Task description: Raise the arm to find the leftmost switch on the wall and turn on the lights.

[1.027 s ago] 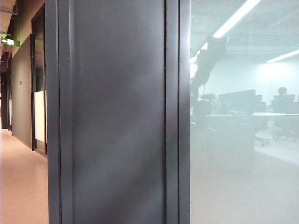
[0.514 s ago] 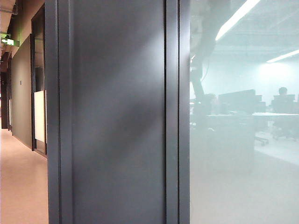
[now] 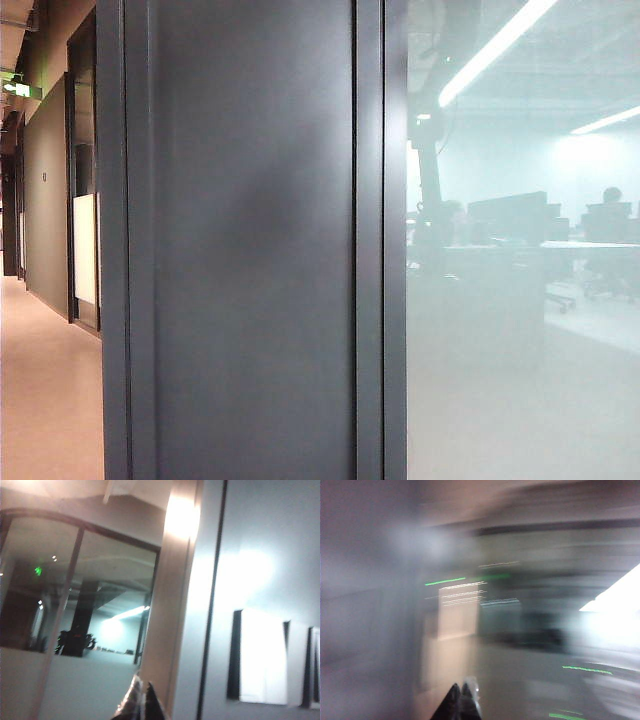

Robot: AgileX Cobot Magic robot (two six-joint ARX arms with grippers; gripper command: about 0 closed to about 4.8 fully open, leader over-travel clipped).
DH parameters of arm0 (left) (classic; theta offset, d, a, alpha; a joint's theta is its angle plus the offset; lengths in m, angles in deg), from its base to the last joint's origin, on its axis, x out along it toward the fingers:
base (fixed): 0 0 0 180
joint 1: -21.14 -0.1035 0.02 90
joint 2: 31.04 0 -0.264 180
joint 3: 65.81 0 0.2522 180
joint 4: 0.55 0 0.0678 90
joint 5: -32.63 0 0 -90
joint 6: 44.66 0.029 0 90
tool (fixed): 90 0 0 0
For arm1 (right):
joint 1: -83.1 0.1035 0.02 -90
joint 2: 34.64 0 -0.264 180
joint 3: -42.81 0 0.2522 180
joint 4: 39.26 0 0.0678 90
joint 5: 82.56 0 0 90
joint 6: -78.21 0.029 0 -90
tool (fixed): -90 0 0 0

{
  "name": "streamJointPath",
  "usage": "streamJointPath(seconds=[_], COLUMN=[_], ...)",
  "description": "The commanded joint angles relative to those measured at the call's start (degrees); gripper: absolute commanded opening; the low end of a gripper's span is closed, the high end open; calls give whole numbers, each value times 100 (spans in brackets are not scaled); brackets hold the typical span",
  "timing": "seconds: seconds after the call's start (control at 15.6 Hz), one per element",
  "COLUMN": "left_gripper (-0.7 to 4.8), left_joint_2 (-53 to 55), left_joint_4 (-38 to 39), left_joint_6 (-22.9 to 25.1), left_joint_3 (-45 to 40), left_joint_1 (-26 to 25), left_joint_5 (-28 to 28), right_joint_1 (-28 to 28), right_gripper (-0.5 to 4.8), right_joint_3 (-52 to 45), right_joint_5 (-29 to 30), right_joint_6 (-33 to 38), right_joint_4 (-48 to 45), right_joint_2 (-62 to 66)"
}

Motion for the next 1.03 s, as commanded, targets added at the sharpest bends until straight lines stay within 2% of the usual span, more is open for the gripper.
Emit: streamJointPath(seconds=[0.06,0.26,0.39,0.58,0.71,0.83,1.03], left_gripper=[-5,-5,-6,-6,-6,-6,-6], left_joint_2=[-11,-7,68,702,1182,1596,2000], left_joint_4=[-116,-166,-435,-470,-48,584,1091], left_joint_6=[0,-68,-411,-1169,-1438,-1434,-1432], left_joint_3=[26,26,138,999,1687,2286,2704], left_joint_1=[166,459,673,804,804,804,804], left_joint_5=[-61,-133,-678,-1635,-1961,-2315,-2332], right_joint_1=[76,221,221,221,221,221,221], right_gripper=[-1,-1,-1,-1,-1,-1,-1], right_joint_3=[205,205,205,205,205,205,205], right_joint_5=[2352,2291,2293,2293,2312,2369,2382], right_joint_6=[227,332,337,339,348,382,382], right_joint_4=[-24,-28,-22,-24,-22,-20,-20], right_joint_2=[232,229,229,229,227,227,227])
